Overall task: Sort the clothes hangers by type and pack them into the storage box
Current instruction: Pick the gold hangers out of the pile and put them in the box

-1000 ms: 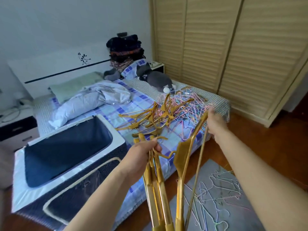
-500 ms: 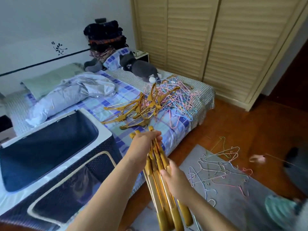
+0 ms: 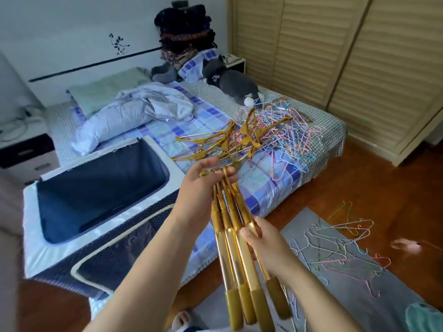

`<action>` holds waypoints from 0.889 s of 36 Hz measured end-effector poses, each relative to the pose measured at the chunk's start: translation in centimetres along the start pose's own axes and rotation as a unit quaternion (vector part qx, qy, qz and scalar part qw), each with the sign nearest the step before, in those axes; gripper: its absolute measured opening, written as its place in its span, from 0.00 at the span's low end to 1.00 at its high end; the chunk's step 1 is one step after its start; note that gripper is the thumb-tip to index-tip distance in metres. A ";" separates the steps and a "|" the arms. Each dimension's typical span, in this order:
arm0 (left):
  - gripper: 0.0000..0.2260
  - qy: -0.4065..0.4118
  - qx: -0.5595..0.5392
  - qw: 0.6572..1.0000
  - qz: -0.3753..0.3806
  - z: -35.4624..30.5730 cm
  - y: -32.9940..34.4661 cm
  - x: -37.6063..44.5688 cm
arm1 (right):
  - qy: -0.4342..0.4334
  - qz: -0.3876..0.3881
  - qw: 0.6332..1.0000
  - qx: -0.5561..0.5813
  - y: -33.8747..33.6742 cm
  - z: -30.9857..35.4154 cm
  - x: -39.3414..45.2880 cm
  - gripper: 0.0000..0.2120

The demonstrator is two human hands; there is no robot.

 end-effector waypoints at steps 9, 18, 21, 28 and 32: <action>0.14 0.116 0.023 0.993 0.016 -10.7 -9.7 0.5 | -0.036 0.145 0.988 0.045 6.8 12.0 4.4 0.09; 0.11 0.178 0.117 0.973 -0.086 -18.0 -25.0 2.0 | 0.006 0.244 0.966 0.089 18.3 20.4 11.5 0.05; 0.10 0.164 0.116 0.970 -0.138 -19.2 -30.4 2.0 | 0.005 0.264 0.963 0.045 20.9 22.1 14.5 0.07; 0.08 0.160 0.112 0.951 -0.238 -20.2 -40.9 0.0 | 0.051 0.364 0.920 -0.137 25.8 25.4 21.3 0.08; 0.07 0.153 0.117 0.934 -0.300 -19.6 -44.5 -1.3 | 0.081 0.433 0.851 -0.287 29.1 25.4 25.5 0.06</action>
Point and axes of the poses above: each hand's wrist, its own x-axis towards the middle knuckle, its own y-axis out of the palm, z = x × y, the point moved 1 cm from there along x, towards the middle knuckle, and after that the axes turned 2 degrees about x, right-handed, at the moved point
